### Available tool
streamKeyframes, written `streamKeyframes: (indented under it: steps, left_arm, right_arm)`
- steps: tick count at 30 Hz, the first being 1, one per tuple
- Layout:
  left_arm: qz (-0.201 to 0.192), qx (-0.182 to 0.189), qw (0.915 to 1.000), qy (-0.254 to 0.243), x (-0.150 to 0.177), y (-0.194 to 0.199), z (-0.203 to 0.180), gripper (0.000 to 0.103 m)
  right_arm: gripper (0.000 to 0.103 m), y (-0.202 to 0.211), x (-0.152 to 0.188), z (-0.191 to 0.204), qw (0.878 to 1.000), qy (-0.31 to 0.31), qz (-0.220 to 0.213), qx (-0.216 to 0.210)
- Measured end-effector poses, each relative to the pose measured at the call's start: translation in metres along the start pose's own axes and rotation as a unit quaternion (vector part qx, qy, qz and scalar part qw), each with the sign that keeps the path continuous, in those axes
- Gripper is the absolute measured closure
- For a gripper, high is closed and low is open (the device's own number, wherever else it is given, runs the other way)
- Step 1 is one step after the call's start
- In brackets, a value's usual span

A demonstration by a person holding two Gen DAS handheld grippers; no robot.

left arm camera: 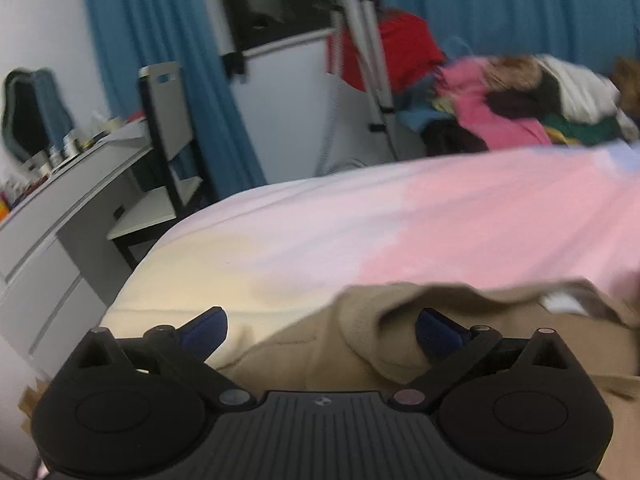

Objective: Fold clothes
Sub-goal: 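Lay the T-shirt flat on the bed and open both grippers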

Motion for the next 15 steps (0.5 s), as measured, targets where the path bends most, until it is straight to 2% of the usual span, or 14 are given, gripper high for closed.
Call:
streamKeyframes:
  steps: [4, 7, 9, 10, 13, 15]
  left_arm:
    - [-0.007, -0.003, 0.9988, -0.049, -0.003, 0.022, -0.010, 0.001]
    - [-0.010, -0.003, 0.9972, -0.074, 0.000, 0.040, -0.019, 0.001]
    - [-0.014, 0.002, 0.9968, -0.078, 0.004, 0.053, -0.022, 0.001]
    - [-0.018, 0.007, 0.9970, -0.076, 0.006, 0.060, -0.021, 0.001]
    - [-0.026, 0.031, 0.9975, -0.058, 0.013, 0.081, -0.016, 0.001]
    - [-0.029, 0.051, 0.9977, -0.032, 0.023, 0.100, -0.008, 0.001]
  right_arm:
    - [0.026, 0.009, -0.001, 0.012, 0.997, 0.071, 0.021, 0.023]
    - [0.026, 0.016, 0.000, 0.023, 0.986, 0.155, 0.032, 0.055]
    - [0.026, 0.026, -0.002, 0.027, 0.981, 0.181, 0.028, 0.060]
    - [0.026, 0.031, -0.005, 0.028, 0.980, 0.189, 0.023, 0.063]
    - [0.026, 0.051, -0.015, 0.025, 0.988, 0.152, 0.002, 0.028]
    - [0.026, 0.074, -0.002, 0.021, 0.994, 0.111, -0.013, 0.013]
Point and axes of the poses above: each gripper's, at about its wrist camera, not at the fingertips, and y roughly against the way its jaws point, z to its left, x to its underside, the point moved 9 cm from there along -y, roughly the way its jaws point, and after that the axes turned 8 degrees about z, right-handed, at the moved point
